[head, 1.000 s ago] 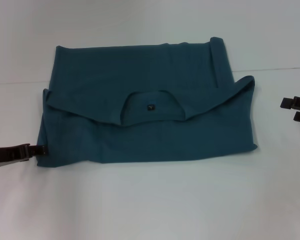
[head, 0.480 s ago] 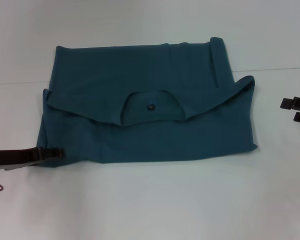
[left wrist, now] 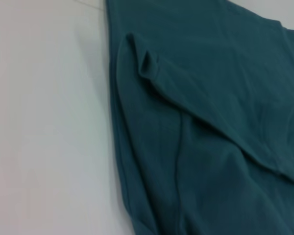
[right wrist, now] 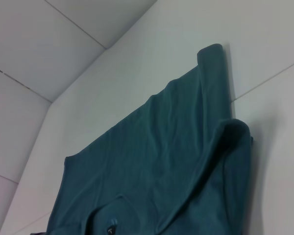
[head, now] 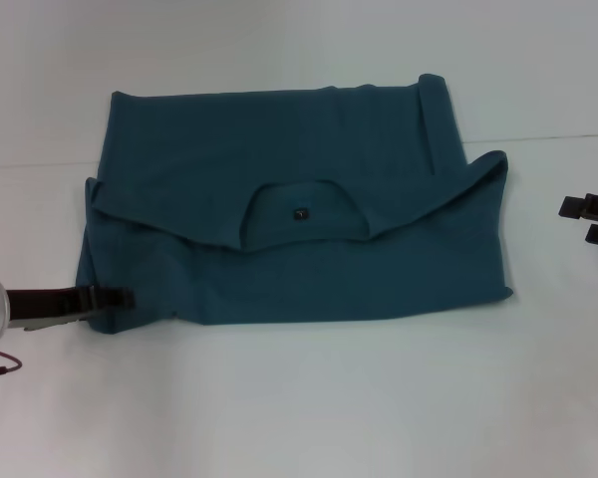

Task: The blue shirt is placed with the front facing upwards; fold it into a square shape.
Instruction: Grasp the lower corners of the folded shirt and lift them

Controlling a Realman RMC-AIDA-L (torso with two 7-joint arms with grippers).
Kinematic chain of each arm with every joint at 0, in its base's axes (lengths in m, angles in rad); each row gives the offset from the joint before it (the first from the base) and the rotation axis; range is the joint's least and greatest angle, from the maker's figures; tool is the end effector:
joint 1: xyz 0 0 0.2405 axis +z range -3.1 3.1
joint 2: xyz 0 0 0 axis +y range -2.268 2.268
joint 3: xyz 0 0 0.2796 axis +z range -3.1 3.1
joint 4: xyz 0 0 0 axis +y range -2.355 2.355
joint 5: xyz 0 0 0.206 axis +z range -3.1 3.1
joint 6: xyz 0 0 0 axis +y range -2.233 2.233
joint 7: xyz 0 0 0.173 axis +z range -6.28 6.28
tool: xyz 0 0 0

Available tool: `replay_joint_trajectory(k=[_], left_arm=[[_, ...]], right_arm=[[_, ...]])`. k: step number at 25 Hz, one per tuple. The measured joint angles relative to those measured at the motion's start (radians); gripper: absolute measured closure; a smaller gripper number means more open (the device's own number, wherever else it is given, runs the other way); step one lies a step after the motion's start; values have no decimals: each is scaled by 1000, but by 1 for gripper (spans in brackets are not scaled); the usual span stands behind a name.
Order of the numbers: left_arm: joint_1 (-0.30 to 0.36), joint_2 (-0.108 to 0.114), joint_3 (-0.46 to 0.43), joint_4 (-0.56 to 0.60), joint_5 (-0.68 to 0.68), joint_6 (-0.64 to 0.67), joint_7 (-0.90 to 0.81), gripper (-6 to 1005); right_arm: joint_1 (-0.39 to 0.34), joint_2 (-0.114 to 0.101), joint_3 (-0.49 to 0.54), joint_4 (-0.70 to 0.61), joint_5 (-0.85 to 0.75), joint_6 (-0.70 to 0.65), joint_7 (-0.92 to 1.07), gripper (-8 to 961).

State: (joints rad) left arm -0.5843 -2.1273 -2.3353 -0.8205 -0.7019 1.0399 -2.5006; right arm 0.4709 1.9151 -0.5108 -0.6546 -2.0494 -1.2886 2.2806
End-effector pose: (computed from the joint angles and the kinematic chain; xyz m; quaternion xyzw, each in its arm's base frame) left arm -0.3186 0.4093 -0.0354 -0.7401 -0.6036 -0.0924 0.2817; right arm 0.3665 0.3826 0.0717 -0.6715 0.6344 0.2853 0.2555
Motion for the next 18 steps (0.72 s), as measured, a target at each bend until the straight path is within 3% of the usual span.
replay_joint_trajectory(k=[5, 11, 18], left_arm=[[-5, 7, 6, 24, 4, -26, 3, 236], [-6, 14, 13, 26, 7, -30, 18, 463], [-5, 15, 15, 3, 9, -17, 37, 814]], right_arm=[[0, 0, 0, 0, 0, 0, 1, 116], [0, -1, 0, -2, 0, 0, 2, 116], [-3, 0, 2, -1, 1, -4, 2, 115]])
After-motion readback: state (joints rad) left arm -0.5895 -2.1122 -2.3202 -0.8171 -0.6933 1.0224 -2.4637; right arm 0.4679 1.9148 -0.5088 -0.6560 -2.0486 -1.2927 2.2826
